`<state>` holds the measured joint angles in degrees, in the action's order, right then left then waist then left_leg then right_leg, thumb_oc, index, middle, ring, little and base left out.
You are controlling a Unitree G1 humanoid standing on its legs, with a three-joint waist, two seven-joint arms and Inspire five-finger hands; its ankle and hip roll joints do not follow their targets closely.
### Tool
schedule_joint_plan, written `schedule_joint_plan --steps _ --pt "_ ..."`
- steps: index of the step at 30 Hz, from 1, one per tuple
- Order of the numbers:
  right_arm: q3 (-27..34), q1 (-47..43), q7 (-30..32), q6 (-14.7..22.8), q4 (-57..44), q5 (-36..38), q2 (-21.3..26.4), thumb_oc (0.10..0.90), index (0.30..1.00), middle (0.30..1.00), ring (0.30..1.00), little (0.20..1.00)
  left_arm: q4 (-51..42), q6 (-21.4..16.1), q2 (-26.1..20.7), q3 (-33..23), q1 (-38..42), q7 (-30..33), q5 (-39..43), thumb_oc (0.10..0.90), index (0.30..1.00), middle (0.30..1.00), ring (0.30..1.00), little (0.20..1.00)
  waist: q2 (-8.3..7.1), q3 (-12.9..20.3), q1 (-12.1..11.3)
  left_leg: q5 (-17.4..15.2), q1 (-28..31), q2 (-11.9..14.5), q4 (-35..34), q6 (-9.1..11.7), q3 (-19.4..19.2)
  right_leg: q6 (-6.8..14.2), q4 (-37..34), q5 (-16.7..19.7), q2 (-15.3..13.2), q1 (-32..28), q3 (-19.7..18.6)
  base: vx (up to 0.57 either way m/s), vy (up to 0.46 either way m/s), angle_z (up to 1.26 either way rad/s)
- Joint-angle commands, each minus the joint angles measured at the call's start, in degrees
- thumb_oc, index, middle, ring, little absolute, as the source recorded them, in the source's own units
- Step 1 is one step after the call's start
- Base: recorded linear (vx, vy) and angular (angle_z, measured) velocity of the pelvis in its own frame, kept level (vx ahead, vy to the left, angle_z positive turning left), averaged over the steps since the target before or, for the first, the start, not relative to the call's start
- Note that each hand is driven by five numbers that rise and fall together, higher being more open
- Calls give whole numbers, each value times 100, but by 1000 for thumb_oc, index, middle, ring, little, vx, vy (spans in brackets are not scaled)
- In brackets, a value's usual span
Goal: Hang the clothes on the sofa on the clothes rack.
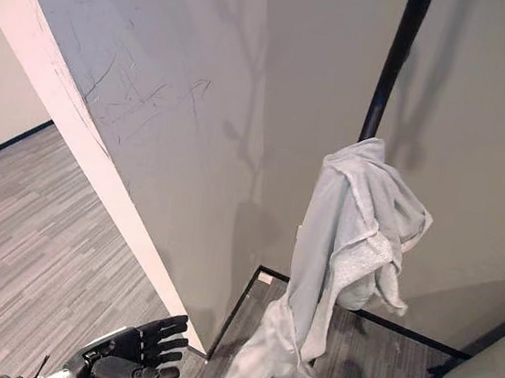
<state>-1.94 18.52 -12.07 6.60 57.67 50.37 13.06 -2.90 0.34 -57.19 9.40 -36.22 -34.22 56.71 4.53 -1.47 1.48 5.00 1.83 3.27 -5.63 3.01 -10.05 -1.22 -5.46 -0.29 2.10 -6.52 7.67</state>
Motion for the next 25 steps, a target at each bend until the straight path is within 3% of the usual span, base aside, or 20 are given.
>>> schedule_joint_plan --steps 1,3,4,6,7,8,9,10,11,12,14,19,25 --pt "-210 -283 -225 164 -167 -36 -33 800 900 900 900 900 -32 -523 180 -606 327 -89 69 800 900 900 900 900 -274 -4 68 119 -82 313 63 355 -341 415 46 -251 -243 -22 109 0 0 0" --pt "-165 -266 -207 200 -195 19 -56 800 900 900 900 900 487 -756 688 -652 442 132 -86 800 900 900 900 900 -310 -11 54 136 -103 314 63 354 -330 398 46 -252 -237 -11 114 -10 -15 0" --pt "-162 -268 -207 199 -195 19 -50 800 900 900 900 900 503 -764 696 -637 459 128 -90 800 900 900 900 900 -304 -14 54 136 -103 315 63 354 -329 398 46 -252 -237 -12 115 0 0 0" --pt "4 -382 -25 232 -18 111 -117 800 900 900 900 900 1740 -805 1946 -622 789 737 -119 800 900 900 900 900 -347 -45 35 156 -145 322 63 332 -299 387 46 -248 -232 26 100 -30 -27 0" --pt "9 -389 -25 232 -15 112 -111 800 900 900 900 900 1755 -812 1955 -613 805 734 -122 800 900 900 900 900 -340 -52 34 156 -144 323 63 332 -298 387 46 -247 -231 24 101 0 0 0" --pt "74 -433 66 215 31 176 -151 800 900 900 900 900 2323 -879 2355 -679 914 998 -310 800 900 900 900 900 -356 -67 31 160 -149 324 63 321 -292 381 46 -243 -227 38 80 -21 -3 9" --pt "235 -606 279 207 248 250 -238 800 900 900 900 900 3787 -874 3276 -858 1322 1593 -724 800 900 900 900 900 -395 -90 31 160 -142 324 63 290 -298 368 46 -232 -218 71 35 -21 -3 6" --pt "237 -612 279 206 250 250 -235 800 900 900 900 900 3797 -880 3281 -857 1333 1591 -725 800 900 900 900 900 -392 -97 31 160 -139 324 63 290 -298 368 46 -232 -217 68 35 -47 10 -2" --pt "440 -795 464 200 481 236 -305 800 900 900 900 900 4756 -949 3918 -1112 1658 1895 -1043 800 900 900 900 900 -422 -84 61 197 -172 327 63 219 -339 335 46 -183 -205 143 12 -22 20 -8" --pt "535 -867 532 197 633 217 -309 800 900 900 900 900 5292 -1011 4170 -1244 1889 2064 -1197 800 900 900 900 900 -433 -71 78 176 -150 325 63 204 -345 331 46 -189 -205 138 1 -5 25 -8" --pt "634 -1119 746 227 1030 239 -364 800 900 900 900 900 6703 -1137 4538 -1443 2458 2462 -1528 800 900 900 900 900 -485 -22 128 117 -87 312 63 179 -346 316 46 -210 -201 103 -25 47 20 -3" --pt "538 -1305 963 270 1259 207 -418 800 900 900 900 900 7513 -1233 4724 -1443 2791 2882 -1904 800 900 900 900 900 -552 43 163 64 -26 301 63 168 -359 307 46 -223 -202 80 -49 29 12 1" --pt "340 -1407 1167 286 1385 116 -470 800 900 900 900 900 7580 -1294 4777 -1226 3091 3178 -2118 800 900 900 900 900 -659 103 164 -3 46 289 63 158 -387 320 46 -222 -206 40 -97 27 7 -3"
